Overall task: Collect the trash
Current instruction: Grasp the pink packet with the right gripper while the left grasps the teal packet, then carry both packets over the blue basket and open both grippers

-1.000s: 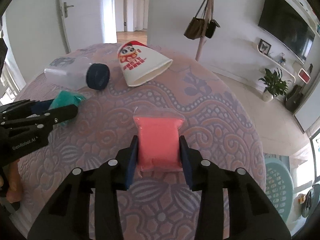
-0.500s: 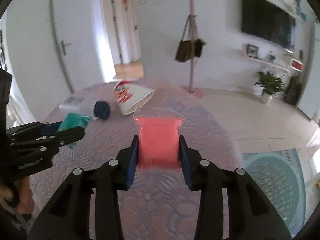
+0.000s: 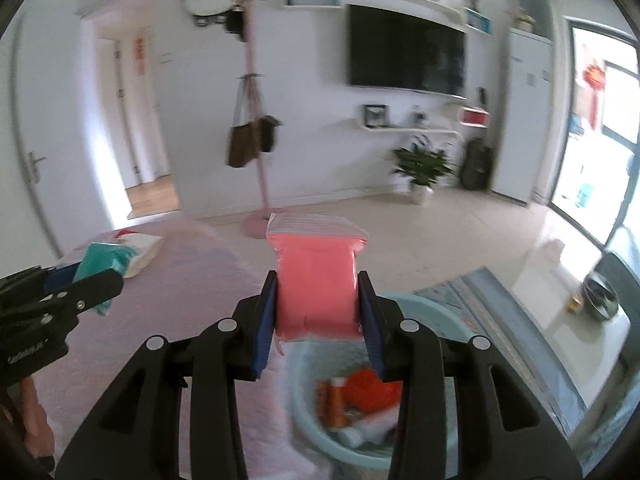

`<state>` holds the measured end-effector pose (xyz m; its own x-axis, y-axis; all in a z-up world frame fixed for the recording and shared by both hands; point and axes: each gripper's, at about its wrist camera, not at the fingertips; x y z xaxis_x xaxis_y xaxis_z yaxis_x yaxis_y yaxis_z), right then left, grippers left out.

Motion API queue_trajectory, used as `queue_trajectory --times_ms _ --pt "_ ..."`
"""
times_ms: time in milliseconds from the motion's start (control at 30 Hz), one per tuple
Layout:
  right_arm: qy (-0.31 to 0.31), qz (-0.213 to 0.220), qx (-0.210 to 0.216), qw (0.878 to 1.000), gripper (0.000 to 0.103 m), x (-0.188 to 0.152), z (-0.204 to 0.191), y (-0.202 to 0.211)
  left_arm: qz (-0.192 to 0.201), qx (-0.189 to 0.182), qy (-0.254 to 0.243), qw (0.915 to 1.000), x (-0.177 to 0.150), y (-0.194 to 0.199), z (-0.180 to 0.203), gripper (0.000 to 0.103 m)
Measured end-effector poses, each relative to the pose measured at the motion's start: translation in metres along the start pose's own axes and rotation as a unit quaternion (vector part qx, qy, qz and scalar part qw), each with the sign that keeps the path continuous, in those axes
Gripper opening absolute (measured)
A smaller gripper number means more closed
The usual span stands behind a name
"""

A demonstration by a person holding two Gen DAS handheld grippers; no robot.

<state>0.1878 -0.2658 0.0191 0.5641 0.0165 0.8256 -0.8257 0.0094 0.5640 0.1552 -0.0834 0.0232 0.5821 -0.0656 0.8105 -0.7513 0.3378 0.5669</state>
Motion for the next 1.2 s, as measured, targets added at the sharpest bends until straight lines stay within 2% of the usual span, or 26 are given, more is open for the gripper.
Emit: queue_trajectory --times_ms 67,267,633,800,900,933,1200 --pt "-0.007 -0.010 -0.023 1.000 0.035 -0.003 0.014 -0.003 -0.005 -0.013 -0.015 0.9998 0.001 -0.011 0.015 0.039" --pt "-0.040 -0.045 -0.047 0.997 0.035 -0.020 0.049 -0.023 -0.037 -0.042 -0.039 0.9977 0.000 -0.047 0.046 0.039" --pt "-0.089 -0.127 -0.056 0.986 0.036 -0.054 0.087 -0.064 -0.090 -0.076 -0.053 0.9916 -0.008 -0.098 0.072 0.041" --pt "-0.099 -0.135 -0.053 0.984 0.036 -0.060 0.093 -0.069 -0.097 -0.077 -0.042 0.9914 -0.011 -0.108 0.066 0.058" --pt "-0.111 -0.137 -0.043 0.983 0.048 -0.059 0.092 -0.070 -0.097 -0.078 -0.034 0.9917 -0.012 -0.105 0.061 0.073" --pt "-0.114 -0.135 -0.041 0.983 0.050 -0.059 0.092 -0.068 -0.097 -0.082 -0.027 0.9916 -0.013 -0.105 0.057 0.075" --pt "-0.105 -0.128 -0.033 0.986 0.050 -0.055 0.076 -0.059 -0.092 -0.085 0.001 0.9922 -0.019 -0.088 0.039 0.076"
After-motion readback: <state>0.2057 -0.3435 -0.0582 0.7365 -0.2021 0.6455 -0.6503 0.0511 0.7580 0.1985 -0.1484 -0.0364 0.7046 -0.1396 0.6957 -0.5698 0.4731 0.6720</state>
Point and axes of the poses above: each gripper's, at about its wrist camera, not at the fingertips, and y roughly against the way its jaws point, z to its right, x to its top, and after that the axes turned 5 degrees about -x, right-handed
